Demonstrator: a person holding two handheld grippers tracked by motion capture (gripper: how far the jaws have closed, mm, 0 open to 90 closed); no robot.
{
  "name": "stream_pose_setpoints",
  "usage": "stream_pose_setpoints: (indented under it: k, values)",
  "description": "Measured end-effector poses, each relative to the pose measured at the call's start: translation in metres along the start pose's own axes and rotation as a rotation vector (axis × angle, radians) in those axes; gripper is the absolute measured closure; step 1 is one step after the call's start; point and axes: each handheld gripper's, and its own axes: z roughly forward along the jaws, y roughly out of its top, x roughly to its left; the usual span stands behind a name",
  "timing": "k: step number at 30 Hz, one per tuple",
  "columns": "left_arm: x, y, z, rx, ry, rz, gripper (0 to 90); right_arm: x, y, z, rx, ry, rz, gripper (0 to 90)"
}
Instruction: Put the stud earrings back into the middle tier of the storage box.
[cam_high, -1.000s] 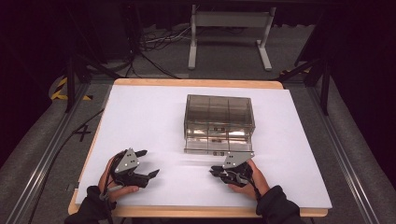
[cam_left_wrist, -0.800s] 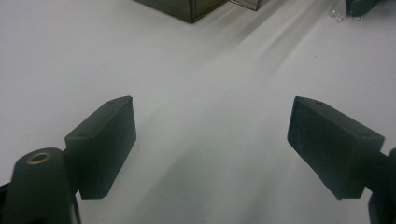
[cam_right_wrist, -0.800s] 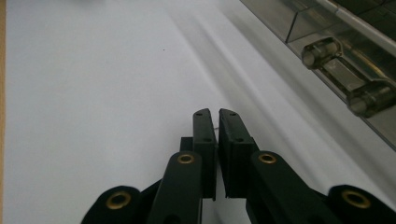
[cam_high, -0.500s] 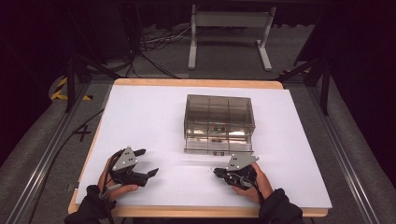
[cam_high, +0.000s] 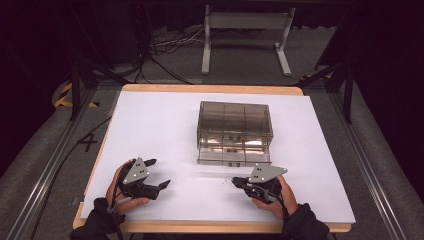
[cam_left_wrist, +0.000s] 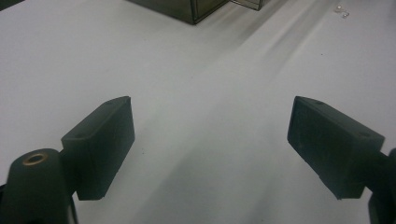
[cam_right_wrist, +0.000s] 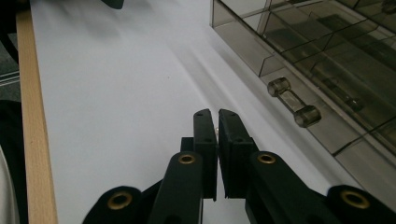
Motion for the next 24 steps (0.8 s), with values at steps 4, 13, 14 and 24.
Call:
stream_pose_setpoints:
  k: [4, 13, 14, 24]
  values:
    - [0.000, 0.000, 0.001, 0.010, -0.017, 0.003, 15.3, -0.001, 0.005, -0.007, -0.024, -0.017, 0.011, 86.7]
    - [-0.001, 0.000, 0.001, 0.017, -0.013, 0.025, 15.4, -0.003, 0.013, -0.016, -0.046, -0.051, 0.007, 86.7]
    - [-0.002, 0.000, 0.001, 0.016, -0.011, 0.025, 15.4, -0.004, 0.014, -0.017, -0.048, -0.055, 0.010, 86.7]
    - [-0.001, 0.000, 0.002, 0.018, -0.030, 0.016, 15.1, -0.014, 0.024, -0.023, -0.064, -0.098, 0.022, 86.7]
